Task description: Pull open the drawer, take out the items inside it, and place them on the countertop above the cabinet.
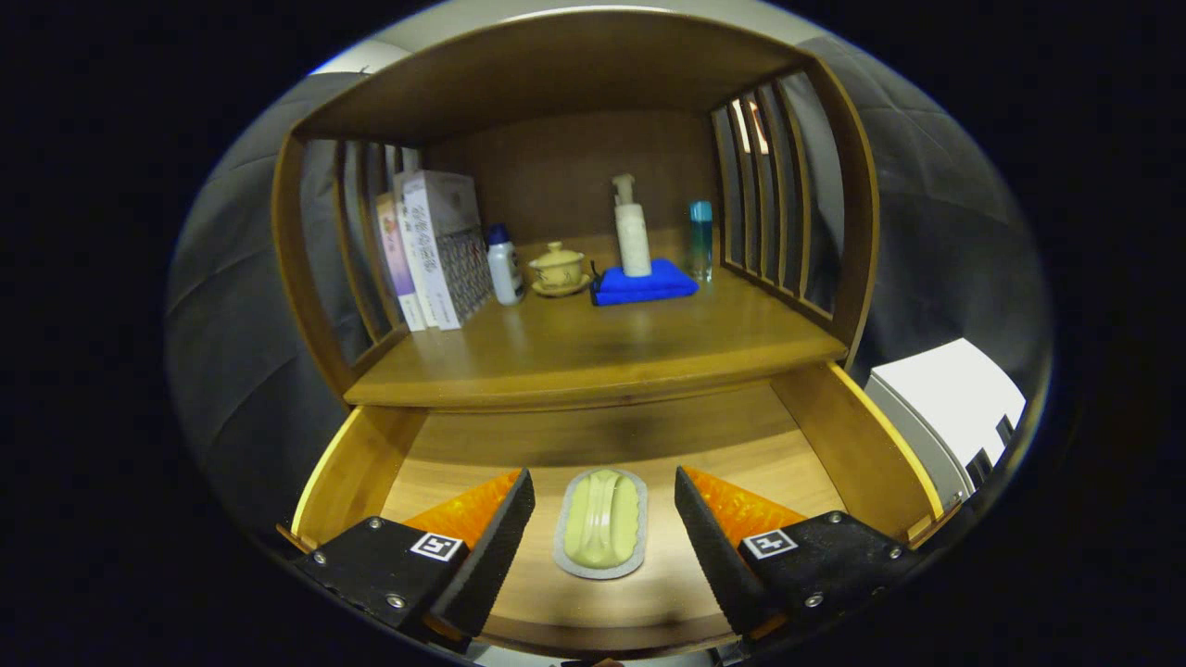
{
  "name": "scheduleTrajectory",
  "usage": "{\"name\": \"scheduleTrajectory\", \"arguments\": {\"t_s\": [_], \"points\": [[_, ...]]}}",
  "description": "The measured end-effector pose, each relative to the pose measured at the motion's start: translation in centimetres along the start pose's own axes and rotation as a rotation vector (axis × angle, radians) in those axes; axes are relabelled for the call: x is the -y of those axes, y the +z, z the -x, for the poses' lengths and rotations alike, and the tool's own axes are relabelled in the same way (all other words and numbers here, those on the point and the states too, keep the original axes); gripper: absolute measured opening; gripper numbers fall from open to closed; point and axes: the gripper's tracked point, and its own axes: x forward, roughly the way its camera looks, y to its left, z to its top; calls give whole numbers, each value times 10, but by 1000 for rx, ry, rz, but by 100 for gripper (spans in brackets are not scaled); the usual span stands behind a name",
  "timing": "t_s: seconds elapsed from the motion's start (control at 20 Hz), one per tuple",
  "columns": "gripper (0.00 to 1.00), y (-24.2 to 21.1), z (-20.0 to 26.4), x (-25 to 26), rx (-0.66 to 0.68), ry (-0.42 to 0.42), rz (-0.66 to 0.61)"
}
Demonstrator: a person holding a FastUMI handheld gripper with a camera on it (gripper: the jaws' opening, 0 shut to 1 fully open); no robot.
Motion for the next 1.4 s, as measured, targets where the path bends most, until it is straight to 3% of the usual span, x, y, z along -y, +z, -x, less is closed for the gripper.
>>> {"name": "scheduleTrajectory", "arguments": {"t_s": [0.45, 0.65, 0.8, 1.1, 1.4], "points": [[94, -35, -39, -5, -193, -89, 103], [91, -51, -50, -6, -263, -90, 138], [75, -61, -53, -5, -304, -94, 123], [25, -75, -59, -15, -331, -22, 96], [14, -80, -45, -35, -279, 60, 178]]}}
